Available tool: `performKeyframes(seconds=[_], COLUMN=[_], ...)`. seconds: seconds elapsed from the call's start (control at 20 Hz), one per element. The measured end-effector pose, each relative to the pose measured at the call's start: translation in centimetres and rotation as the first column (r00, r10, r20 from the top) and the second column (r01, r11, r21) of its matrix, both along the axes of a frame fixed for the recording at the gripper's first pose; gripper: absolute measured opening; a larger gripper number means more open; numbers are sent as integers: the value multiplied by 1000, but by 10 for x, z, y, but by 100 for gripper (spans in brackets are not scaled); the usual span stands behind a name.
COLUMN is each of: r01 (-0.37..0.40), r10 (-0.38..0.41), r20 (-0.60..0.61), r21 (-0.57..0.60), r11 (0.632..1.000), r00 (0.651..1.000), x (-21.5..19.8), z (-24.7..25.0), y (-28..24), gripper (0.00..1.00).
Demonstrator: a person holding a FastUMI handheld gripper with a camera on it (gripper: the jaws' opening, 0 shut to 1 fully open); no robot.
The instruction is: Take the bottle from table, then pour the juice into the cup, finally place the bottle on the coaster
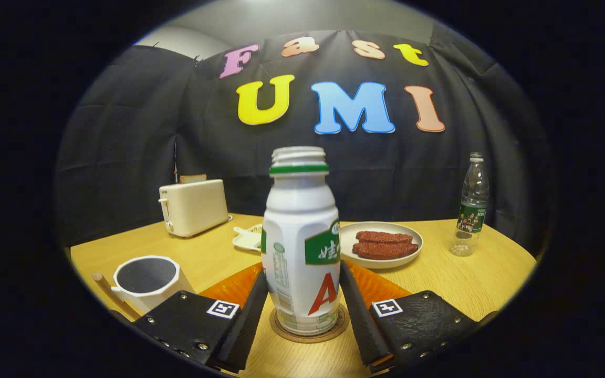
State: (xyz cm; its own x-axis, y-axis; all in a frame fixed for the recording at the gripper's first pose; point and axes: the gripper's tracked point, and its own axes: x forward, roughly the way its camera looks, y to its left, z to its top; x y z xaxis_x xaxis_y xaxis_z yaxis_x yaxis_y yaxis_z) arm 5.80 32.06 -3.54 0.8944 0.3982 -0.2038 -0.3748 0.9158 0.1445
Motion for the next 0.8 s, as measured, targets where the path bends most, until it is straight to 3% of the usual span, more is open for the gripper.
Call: performKeyframes(seconds=[0.15,0.45,0.8], r01=[14,29,56], r10=[-13,-30,-66], r20=[33,56,149], r21=[-14,25,67], r11=[1000,999,996], r00=[999,998,987], x=[-5,-7,-22], z=[8,21,84], y=[-3,-7,-20], gripper=[93,93,93])
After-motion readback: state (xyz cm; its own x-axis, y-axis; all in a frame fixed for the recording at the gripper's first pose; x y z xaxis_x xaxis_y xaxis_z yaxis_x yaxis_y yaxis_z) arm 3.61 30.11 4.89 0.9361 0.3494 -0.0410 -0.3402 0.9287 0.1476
